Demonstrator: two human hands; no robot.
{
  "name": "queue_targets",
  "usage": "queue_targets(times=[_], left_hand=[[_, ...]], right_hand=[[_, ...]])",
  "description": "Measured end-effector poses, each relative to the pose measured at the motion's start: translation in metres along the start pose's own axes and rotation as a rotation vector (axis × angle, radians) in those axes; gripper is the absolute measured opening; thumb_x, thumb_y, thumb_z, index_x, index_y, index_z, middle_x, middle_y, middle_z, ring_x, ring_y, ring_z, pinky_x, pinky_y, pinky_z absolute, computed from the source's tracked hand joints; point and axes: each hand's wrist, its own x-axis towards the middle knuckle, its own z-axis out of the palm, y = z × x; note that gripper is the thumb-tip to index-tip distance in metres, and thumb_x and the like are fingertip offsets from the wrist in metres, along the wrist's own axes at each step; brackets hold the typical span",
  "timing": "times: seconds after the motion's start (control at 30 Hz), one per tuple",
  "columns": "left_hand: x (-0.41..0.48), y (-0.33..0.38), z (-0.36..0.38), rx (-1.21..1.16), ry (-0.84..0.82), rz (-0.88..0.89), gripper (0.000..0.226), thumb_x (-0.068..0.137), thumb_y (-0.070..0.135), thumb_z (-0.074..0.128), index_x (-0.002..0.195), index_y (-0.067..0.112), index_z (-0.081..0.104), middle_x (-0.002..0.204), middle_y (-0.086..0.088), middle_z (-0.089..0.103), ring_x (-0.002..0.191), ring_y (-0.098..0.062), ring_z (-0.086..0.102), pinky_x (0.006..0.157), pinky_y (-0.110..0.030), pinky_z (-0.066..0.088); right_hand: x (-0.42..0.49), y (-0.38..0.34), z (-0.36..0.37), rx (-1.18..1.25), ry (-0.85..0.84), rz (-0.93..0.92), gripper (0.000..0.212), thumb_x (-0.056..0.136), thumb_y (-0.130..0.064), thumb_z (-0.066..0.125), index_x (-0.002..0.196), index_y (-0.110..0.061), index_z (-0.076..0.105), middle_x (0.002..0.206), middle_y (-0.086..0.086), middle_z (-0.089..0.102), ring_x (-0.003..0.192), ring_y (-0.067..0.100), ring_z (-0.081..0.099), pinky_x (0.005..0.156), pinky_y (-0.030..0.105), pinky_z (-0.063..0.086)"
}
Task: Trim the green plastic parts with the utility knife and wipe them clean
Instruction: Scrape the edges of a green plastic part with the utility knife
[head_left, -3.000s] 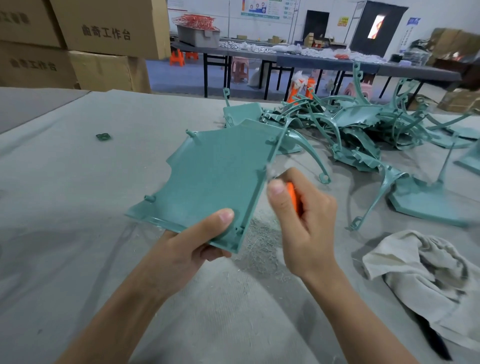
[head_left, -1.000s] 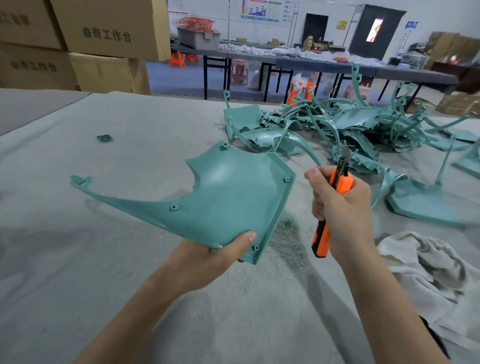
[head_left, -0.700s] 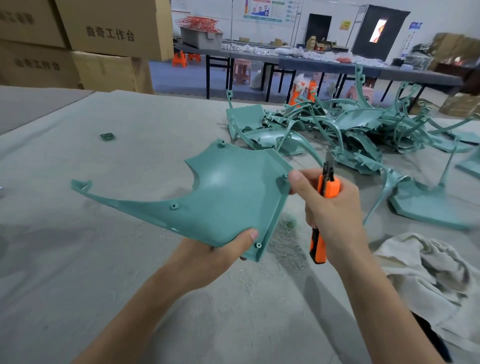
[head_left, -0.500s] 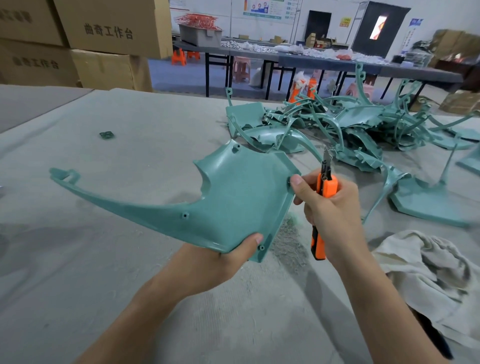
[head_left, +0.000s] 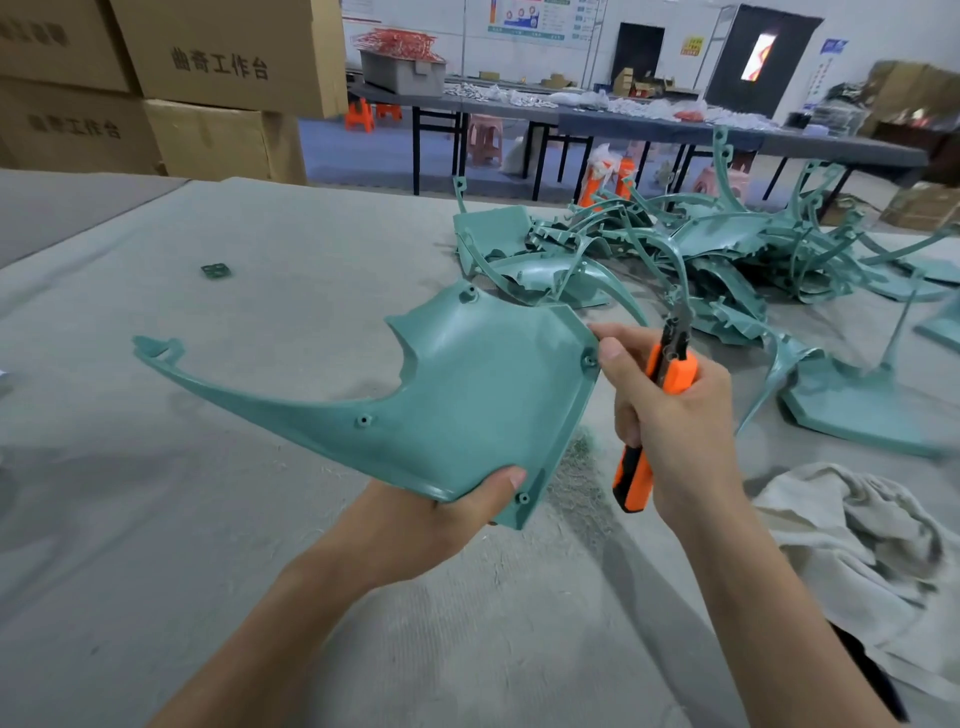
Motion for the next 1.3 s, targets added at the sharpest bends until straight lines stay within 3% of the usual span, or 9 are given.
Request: queue_targets(times=[0.1, 0.3, 0.47, 0.53, 0.6, 0.67, 0.87, 1.13, 1.3], left_hand=[[0.001, 0.000, 0.000, -0.088, 0.024, 0.111, 0.032, 0.088, 0.015, 0.068, 0.088, 0.044, 0.058, 0.092, 0.045, 0.059, 0.090, 0.023, 0.053, 0.071, 0.006, 0.036], [0.004, 0.003, 0.004, -0.237, 0.087, 0.139, 0.034, 0.087, 0.024, 0.069, 0.086, 0.058, 0.064, 0.093, 0.031, 0.066, 0.088, 0.013, 0.060, 0.070, -0.003, 0.045], [0.006, 0.000, 0.007, -0.286, 0.248, 0.125, 0.012, 0.076, 0.037, 0.066, 0.085, 0.045, 0.066, 0.089, 0.031, 0.066, 0.082, 0.010, 0.061, 0.067, -0.007, 0.046], [0.009, 0.000, 0.007, -0.341, 0.292, 0.111, 0.012, 0.075, 0.037, 0.065, 0.084, 0.044, 0.068, 0.090, 0.026, 0.068, 0.086, 0.001, 0.064, 0.074, -0.017, 0.050], [0.012, 0.000, 0.003, -0.369, 0.347, 0.116, 0.006, 0.078, 0.034, 0.065, 0.082, 0.036, 0.068, 0.085, 0.020, 0.068, 0.083, -0.011, 0.064, 0.076, -0.029, 0.051], [0.014, 0.001, -0.001, -0.391, 0.417, 0.146, 0.011, 0.085, 0.023, 0.068, 0.077, 0.027, 0.061, 0.067, 0.017, 0.063, 0.063, -0.006, 0.060, 0.062, -0.018, 0.048], [0.015, -0.002, -0.007, -0.375, 0.468, 0.143, 0.041, 0.094, 0.014, 0.060, 0.056, 0.030, 0.057, 0.052, 0.017, 0.056, 0.050, 0.000, 0.052, 0.057, -0.011, 0.039], [0.021, -0.003, -0.008, -0.560, 0.574, 0.099, 0.014, 0.081, 0.029, 0.063, 0.068, 0.027, 0.059, 0.055, 0.016, 0.056, 0.047, -0.001, 0.052, 0.055, -0.016, 0.045], [0.020, -0.002, -0.007, -0.583, 0.549, 0.073, 0.015, 0.081, 0.028, 0.063, 0.067, 0.027, 0.061, 0.054, 0.016, 0.054, 0.042, 0.000, 0.049, 0.060, -0.028, 0.053]], right_hand=[[-0.001, -0.001, 0.003, 0.011, 0.008, -0.034, 0.016, 0.090, -0.001, 0.068, 0.097, -0.014, 0.075, 0.065, -0.016, 0.066, 0.047, -0.001, 0.051, 0.050, 0.008, 0.039], [-0.009, 0.008, 0.015, -0.153, 0.135, -0.138, 0.023, 0.092, -0.015, 0.069, 0.109, -0.030, 0.072, 0.080, -0.016, 0.072, 0.053, -0.001, 0.053, 0.059, 0.013, 0.044], [-0.019, 0.014, 0.025, -0.272, -0.010, -0.153, 0.013, 0.099, -0.021, 0.061, 0.105, -0.033, 0.058, 0.054, -0.010, 0.031, 0.049, 0.009, 0.025, 0.049, 0.024, 0.027], [-0.025, 0.014, 0.029, -0.237, -0.116, -0.130, 0.007, 0.098, -0.024, 0.060, 0.105, -0.024, 0.061, 0.056, -0.005, 0.030, 0.050, 0.011, 0.024, 0.048, 0.026, 0.024], [-0.032, 0.014, 0.035, -0.184, -0.237, -0.129, 0.039, 0.097, -0.025, 0.057, 0.135, -0.030, 0.059, 0.063, 0.018, 0.040, 0.051, 0.012, 0.022, 0.048, 0.026, 0.023], [-0.038, 0.013, 0.039, -0.181, -0.311, -0.158, 0.047, 0.095, -0.025, 0.056, 0.140, -0.039, 0.052, 0.072, 0.028, 0.053, 0.052, 0.013, 0.023, 0.049, 0.026, 0.024], [-0.044, 0.013, 0.042, -0.265, -0.349, -0.173, 0.042, 0.088, -0.019, 0.059, 0.127, -0.033, 0.067, 0.092, 0.026, 0.069, 0.059, 0.034, 0.041, 0.054, 0.037, 0.036], [-0.049, 0.011, 0.044, -0.235, -0.332, -0.240, 0.013, 0.088, -0.028, 0.064, 0.091, -0.030, 0.076, 0.075, 0.004, 0.074, 0.061, 0.031, 0.064, 0.055, 0.043, 0.050], [-0.047, 0.007, 0.044, -0.234, -0.309, -0.155, 0.006, 0.078, -0.019, 0.075, 0.084, -0.019, 0.075, 0.068, -0.011, 0.070, 0.049, 0.003, 0.052, 0.052, 0.014, 0.039]])
